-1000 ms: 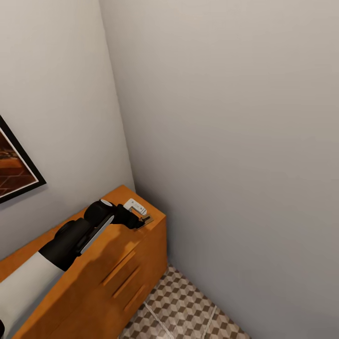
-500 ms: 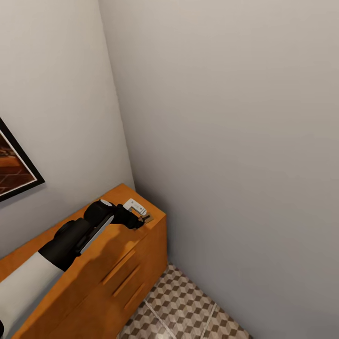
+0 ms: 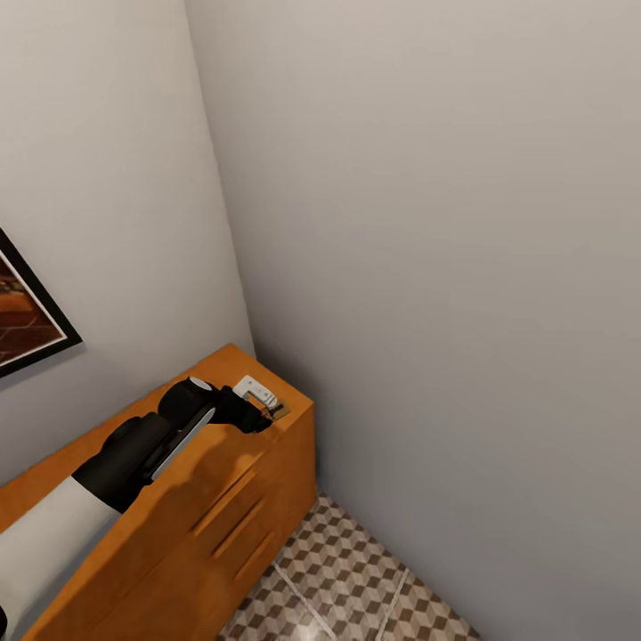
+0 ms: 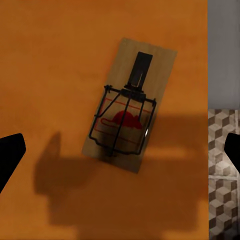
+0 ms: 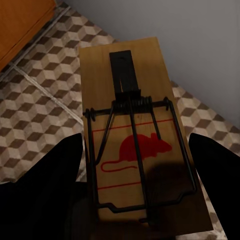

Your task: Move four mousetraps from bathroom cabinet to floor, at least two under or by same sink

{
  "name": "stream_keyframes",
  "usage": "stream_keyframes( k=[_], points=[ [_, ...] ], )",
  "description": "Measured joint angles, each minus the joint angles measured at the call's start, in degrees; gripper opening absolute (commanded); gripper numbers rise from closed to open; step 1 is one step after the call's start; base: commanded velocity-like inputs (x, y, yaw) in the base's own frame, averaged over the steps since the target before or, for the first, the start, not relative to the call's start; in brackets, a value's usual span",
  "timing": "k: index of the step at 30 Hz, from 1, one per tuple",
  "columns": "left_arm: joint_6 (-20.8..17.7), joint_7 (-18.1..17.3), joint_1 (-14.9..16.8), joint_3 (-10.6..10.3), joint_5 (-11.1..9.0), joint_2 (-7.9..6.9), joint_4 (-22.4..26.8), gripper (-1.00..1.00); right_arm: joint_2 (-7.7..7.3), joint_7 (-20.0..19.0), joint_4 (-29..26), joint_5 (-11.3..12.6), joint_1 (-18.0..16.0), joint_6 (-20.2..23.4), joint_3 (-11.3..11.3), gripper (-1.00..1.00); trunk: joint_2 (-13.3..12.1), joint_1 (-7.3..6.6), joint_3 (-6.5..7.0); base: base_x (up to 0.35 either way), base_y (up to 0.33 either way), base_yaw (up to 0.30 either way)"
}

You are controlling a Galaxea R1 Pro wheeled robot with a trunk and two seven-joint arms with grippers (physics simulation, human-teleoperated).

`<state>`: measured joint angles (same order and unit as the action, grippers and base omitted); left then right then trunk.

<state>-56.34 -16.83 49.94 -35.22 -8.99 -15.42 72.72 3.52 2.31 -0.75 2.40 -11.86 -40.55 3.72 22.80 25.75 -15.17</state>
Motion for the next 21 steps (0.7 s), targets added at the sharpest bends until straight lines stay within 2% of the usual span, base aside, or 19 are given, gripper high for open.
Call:
stream_keyframes(
  k=[21],
  points=[
    [0.09,-0.01,-0.01,0.2,0.18,0.04,1.35,1.0,0.06,0.0,0.0,0.0,0.0,0.02,0.0,-1.0,0.0,0.0,-1.14,0.0,0.0,0.0]
  ],
)
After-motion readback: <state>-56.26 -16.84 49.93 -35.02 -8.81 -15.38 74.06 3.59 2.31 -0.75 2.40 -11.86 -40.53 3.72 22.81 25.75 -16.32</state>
